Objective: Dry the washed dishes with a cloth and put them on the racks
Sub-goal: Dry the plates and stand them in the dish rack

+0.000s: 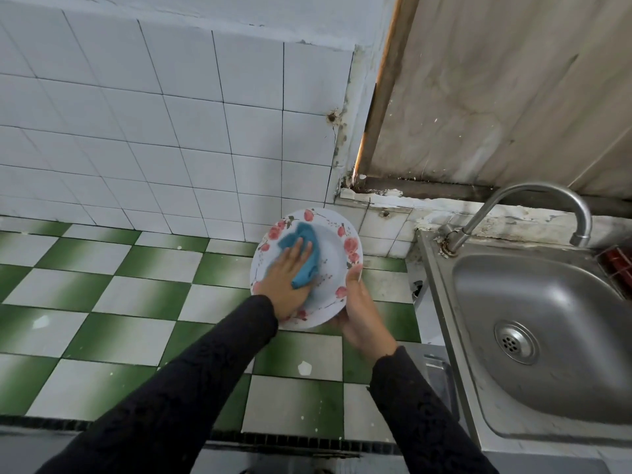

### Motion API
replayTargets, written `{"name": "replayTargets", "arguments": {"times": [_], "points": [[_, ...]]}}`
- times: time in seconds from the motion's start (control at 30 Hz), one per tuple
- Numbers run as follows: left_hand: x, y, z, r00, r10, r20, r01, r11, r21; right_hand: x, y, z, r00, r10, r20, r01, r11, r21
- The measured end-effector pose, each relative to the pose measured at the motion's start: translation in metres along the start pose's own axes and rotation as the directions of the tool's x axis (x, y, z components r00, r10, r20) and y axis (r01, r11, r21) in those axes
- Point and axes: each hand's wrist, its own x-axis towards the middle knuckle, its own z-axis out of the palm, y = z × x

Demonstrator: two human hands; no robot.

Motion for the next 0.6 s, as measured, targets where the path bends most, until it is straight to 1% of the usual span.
{"name": "replayTargets", "arguments": {"times": [0.03,0.07,0.1,0.13,0.17,0.2,0.23,0.27,0.3,0.33,0.37,0.4,0.43,0.47,0.53,0.57,0.6], "points": [[-0.001,-0.015,-0.003,0.996,-0.083,0.014,0.081,0.993,0.081,0.000,-0.002,0.000,1.000,-0.014,-0.008,0.014,1.000,0.009],[-0.003,-0.028,0.000,0.992,-0.124,0.035,0.116,0.977,0.179,0.000,-0.004,0.000,0.999,-0.030,-0.020,0.030,1.000,0.010],[-0.009,-0.032,0.002,0.992,-0.120,0.048,0.105,0.965,0.238,0.001,-0.006,-0.001,0.999,-0.042,-0.033,0.043,0.999,0.016],[-0.015,-0.031,0.008,0.993,-0.105,0.056,0.087,0.961,0.263,0.001,-0.007,0.000,0.998,-0.056,-0.042,0.057,0.998,0.026],[-0.021,-0.023,0.013,0.995,-0.080,0.056,0.067,0.977,0.203,0.002,-0.008,0.000,0.997,-0.072,-0.038,0.073,0.997,0.038],[-0.027,-0.010,0.018,0.997,-0.062,0.050,0.059,0.997,0.056,0.004,-0.008,0.000,0.996,-0.084,-0.026,0.085,0.996,0.040],[-0.034,0.007,0.018,0.994,-0.087,0.064,0.098,0.976,-0.194,0.005,-0.009,0.002,0.996,-0.081,-0.021,0.082,0.996,0.028],[-0.039,0.024,0.019,0.992,-0.098,0.077,0.123,0.882,-0.455,0.004,-0.009,0.004,0.997,-0.073,-0.027,0.073,0.997,-0.003],[-0.044,0.043,0.016,0.989,-0.119,0.082,0.144,0.749,-0.646,0.004,-0.007,0.008,0.997,-0.062,-0.036,0.060,0.997,-0.049],[-0.046,0.056,0.013,0.986,-0.159,0.047,0.142,0.662,-0.736,0.005,-0.005,0.012,0.997,-0.053,-0.053,0.048,0.995,-0.086],[-0.042,0.068,0.010,0.982,-0.188,0.000,0.123,0.642,-0.757,0.005,-0.004,0.014,0.997,-0.044,-0.056,0.037,0.993,-0.111],[-0.036,0.075,0.006,0.985,-0.166,-0.035,0.081,0.645,-0.760,0.006,-0.002,0.019,0.997,-0.041,-0.066,0.032,0.990,-0.140],[-0.030,0.081,-0.001,0.987,-0.160,-0.009,0.093,0.619,-0.780,0.006,0.000,0.022,0.996,-0.038,-0.086,0.023,0.985,-0.173],[-0.025,0.084,-0.008,0.990,-0.129,-0.053,0.047,0.665,-0.745,0.006,-0.001,0.027,0.995,-0.031,-0.094,0.013,0.981,-0.192],[-0.002,0.086,-0.021,0.960,-0.128,-0.248,-0.062,0.769,-0.637,0.004,0.000,0.034,0.996,-0.010,-0.087,-0.006,0.983,-0.185],[0.007,0.080,-0.028,0.950,-0.120,-0.289,-0.094,0.774,-0.627,0.002,0.000,0.035,0.998,0.004,-0.056,-0.015,0.979,-0.201],[0.017,0.068,-0.031,0.951,-0.077,-0.301,-0.100,0.841,-0.532,0.001,-0.001,0.031,0.999,0.020,-0.042,-0.028,0.979,-0.203]]}}
